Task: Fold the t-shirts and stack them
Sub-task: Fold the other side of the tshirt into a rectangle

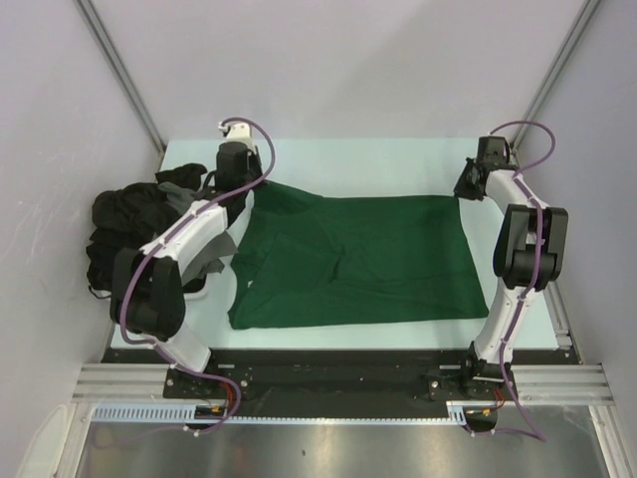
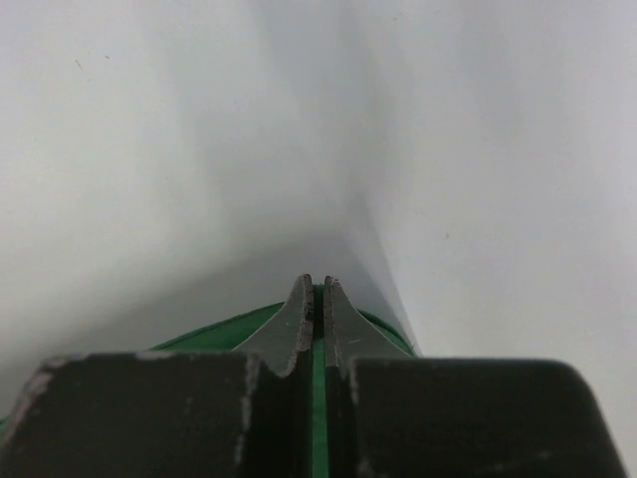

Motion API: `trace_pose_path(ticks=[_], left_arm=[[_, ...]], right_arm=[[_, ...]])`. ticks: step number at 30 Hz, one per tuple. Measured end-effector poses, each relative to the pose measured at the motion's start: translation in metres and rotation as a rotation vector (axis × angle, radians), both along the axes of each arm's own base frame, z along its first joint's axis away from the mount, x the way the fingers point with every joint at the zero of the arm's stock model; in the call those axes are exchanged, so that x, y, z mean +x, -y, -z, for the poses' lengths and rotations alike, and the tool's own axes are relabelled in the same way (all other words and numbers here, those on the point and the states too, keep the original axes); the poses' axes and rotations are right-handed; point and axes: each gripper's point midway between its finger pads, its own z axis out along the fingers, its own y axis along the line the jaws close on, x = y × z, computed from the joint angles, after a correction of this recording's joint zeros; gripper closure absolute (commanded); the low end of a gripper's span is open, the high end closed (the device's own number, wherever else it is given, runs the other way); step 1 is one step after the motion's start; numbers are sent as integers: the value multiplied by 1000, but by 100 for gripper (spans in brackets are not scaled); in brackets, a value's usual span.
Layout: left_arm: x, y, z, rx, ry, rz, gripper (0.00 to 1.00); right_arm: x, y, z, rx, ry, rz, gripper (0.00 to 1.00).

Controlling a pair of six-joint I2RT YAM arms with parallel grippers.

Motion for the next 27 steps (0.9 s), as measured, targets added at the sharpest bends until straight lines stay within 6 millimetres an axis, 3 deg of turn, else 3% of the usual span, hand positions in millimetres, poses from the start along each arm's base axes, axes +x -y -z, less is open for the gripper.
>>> trace_pose_path(ticks=[10, 16, 24, 27], left_arm=[[-28, -7, 0, -6, 4, 0, 100], [-53, -9, -3, -20, 15, 12, 100], [-94, 13, -2, -19, 21, 74, 100], [-110, 12, 3, -18, 5, 74, 100]], right_arm=[[-6, 1, -1, -10, 12, 8, 100], [-26, 1, 4, -12, -9, 26, 100], [-48, 4, 6, -28, -26, 54, 100], [-52, 5, 3, -33, -22, 63, 100]])
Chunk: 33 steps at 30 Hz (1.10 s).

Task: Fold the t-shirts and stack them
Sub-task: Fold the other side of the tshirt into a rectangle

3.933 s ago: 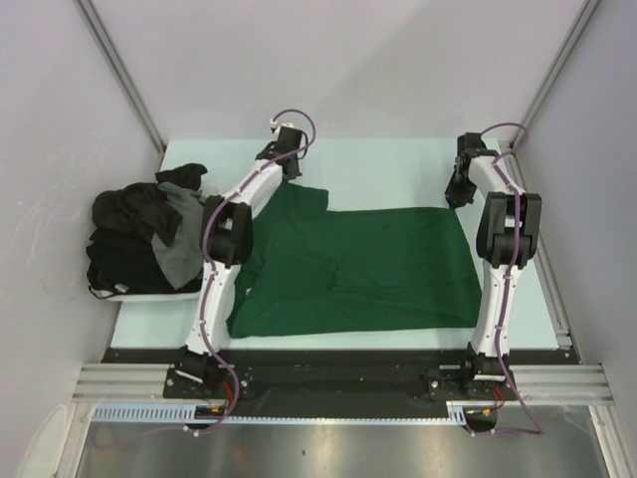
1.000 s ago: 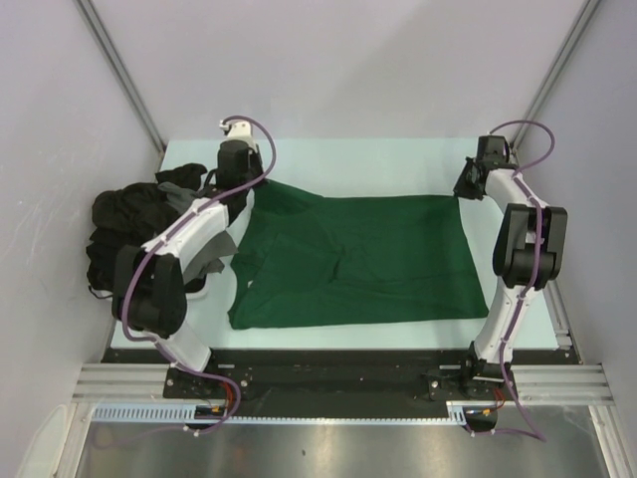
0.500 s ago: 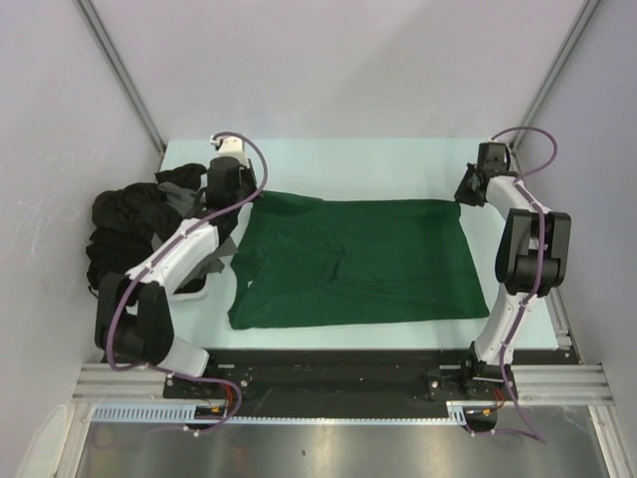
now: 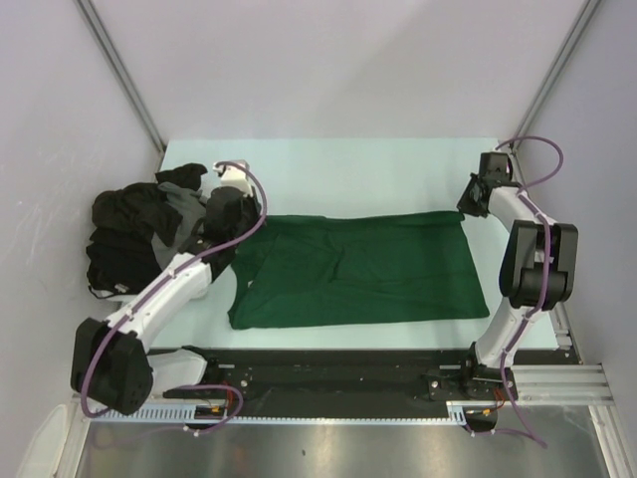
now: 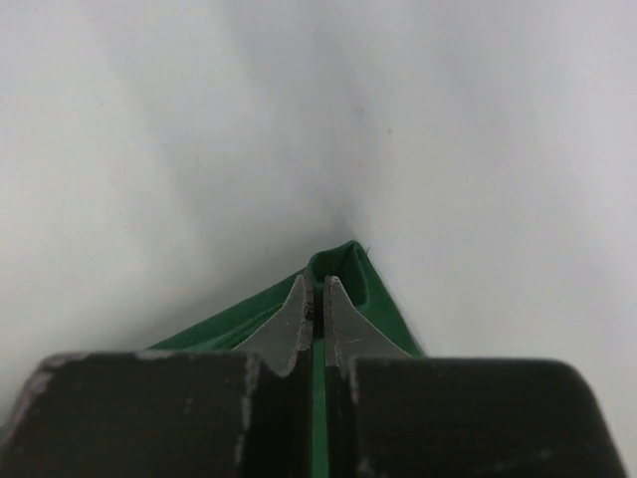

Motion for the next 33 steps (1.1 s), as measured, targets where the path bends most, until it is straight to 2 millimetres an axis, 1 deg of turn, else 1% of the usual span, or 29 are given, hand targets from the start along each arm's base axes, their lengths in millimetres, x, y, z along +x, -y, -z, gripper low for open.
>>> trace_pose_path(ticks=[5, 9, 11, 16, 19, 23, 25, 30, 33], left_arm=[[-22, -9, 2, -11, -13, -19, 100], [-37, -6, 6, -20, -23, -9, 100], [-45, -2, 12, -20, -38, 3, 100], [-72, 13, 41, 2, -121, 45, 100], [-87, 15, 48, 8, -142, 52, 100], [-97, 17, 53, 7, -173, 41, 100], [-104, 18, 59, 10, -202, 35, 100], [-117, 25, 66, 9, -240, 50, 100], [-123, 23, 72, 20, -271, 35, 100]], right_arm=[[-10, 0, -2, -4, 1, 9, 100], [-23, 1, -4, -12, -5, 20, 100], [-28, 2, -3, -16, -9, 26, 100], [-40, 3, 5, -17, -34, 44, 100], [-49, 3, 10, -15, -53, 52, 100], [-59, 3, 11, -18, -66, 61, 100], [-61, 4, 10, -21, -68, 64, 100], [-62, 5, 10, -25, -72, 69, 100], [-65, 5, 11, -28, -84, 71, 100]])
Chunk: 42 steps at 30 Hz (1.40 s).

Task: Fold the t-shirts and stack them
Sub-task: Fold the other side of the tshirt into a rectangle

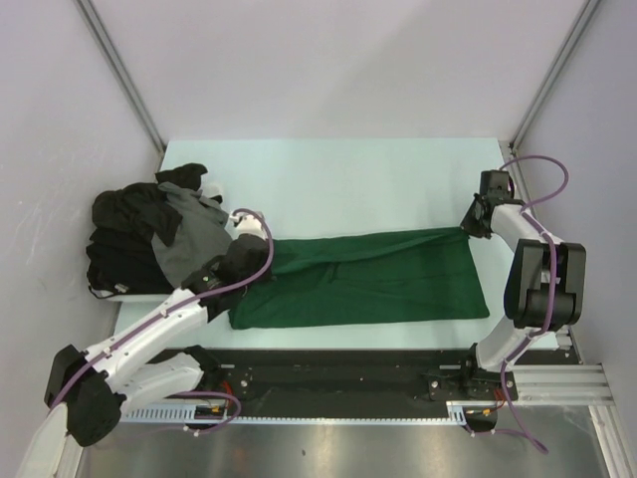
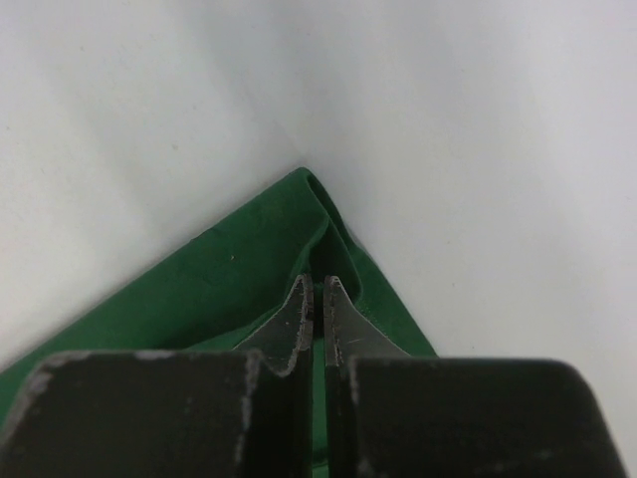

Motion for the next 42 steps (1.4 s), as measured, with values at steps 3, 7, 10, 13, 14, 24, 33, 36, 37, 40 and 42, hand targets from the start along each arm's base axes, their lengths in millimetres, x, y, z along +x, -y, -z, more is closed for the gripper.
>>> trace_pose_path(ticks=[3, 7, 10, 13, 14, 24, 33, 36, 37, 40, 42], left_arm=[[-5, -7, 6, 14, -28, -34, 100], [-9, -14, 6, 17, -36, -66, 100], [-10, -17, 6, 26, -42, -82, 100], [-11, -18, 4, 30, -42, -84, 100], [-11, -18, 2, 27, -38, -84, 100], [-15, 0, -12, -17, -26, 9, 100], [-24, 12, 0, -4, -79, 67, 99], [-29, 12, 3, 1, -98, 78, 76], [-31, 11, 4, 5, -106, 82, 61], [-39, 8, 9, 23, -141, 81, 1], [-45, 5, 8, 40, -160, 84, 1]], right_arm=[[-3, 0, 1, -8, -11, 2, 100], [-7, 0, -2, -18, -21, 0, 100], [-11, 0, -7, -25, -18, 1, 100], [-11, 1, -9, -29, -15, 3, 100], [-12, 1, -9, -30, -16, 3, 100], [-11, 2, 3, -33, -49, 2, 100], [-14, 0, 9, -32, -73, -4, 93], [-15, -1, 10, -31, -80, -5, 73], [-16, -1, 10, -30, -83, -6, 64], [-21, -1, 11, -30, -107, -16, 27], [-24, -3, 11, -25, -124, -31, 8]])
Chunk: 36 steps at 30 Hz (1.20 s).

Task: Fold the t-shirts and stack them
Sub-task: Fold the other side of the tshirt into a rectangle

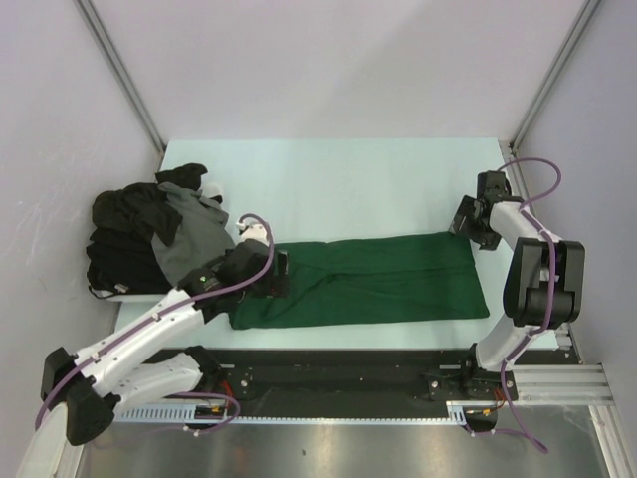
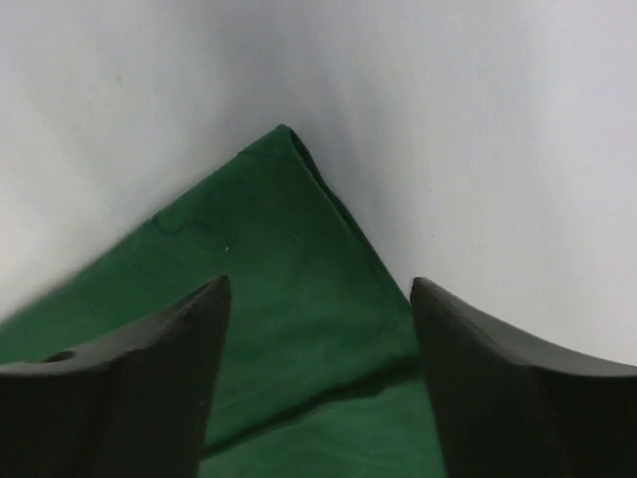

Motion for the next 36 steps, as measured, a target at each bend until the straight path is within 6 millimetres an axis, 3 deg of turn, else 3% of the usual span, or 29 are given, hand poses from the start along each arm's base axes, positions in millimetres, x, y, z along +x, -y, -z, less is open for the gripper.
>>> trace_pose_path(ticks=[2, 4, 8, 11, 13, 16, 20, 22, 27, 33, 36], left_arm=[[-3, -2, -9, 0, -9, -5, 1], [-1, -1, -28, -16, 16, -10, 0], [15, 8, -74, -94, 87, -32, 1], [37, 15, -80, -123, 64, -61, 1], [50, 19, -68, -107, 20, -74, 3], [66, 28, -27, -48, -94, -70, 11], [69, 39, 14, -33, -175, 13, 15], [67, 43, 22, -44, -177, 49, 16], [77, 62, 36, -77, -163, 136, 20], [81, 71, 78, -50, -231, 177, 28], [74, 70, 88, -49, -257, 184, 35]], right_arm=[[-1, -3, -4, 12, -11, -14, 1], [2, -6, -15, 26, -16, -33, 0], [20, -15, -60, 46, 50, -74, 0], [30, -35, -97, 54, 137, -126, 0], [29, -59, -110, 70, 172, -180, 0], [25, -99, -110, 111, 178, -258, 1], [16, -140, -86, 169, 117, -322, 0], [14, -150, -73, 179, 81, -336, 0], [12, -155, -56, 189, 32, -321, 0], [14, -155, -59, 189, 35, -311, 0], [16, -154, -61, 185, 43, -309, 0]])
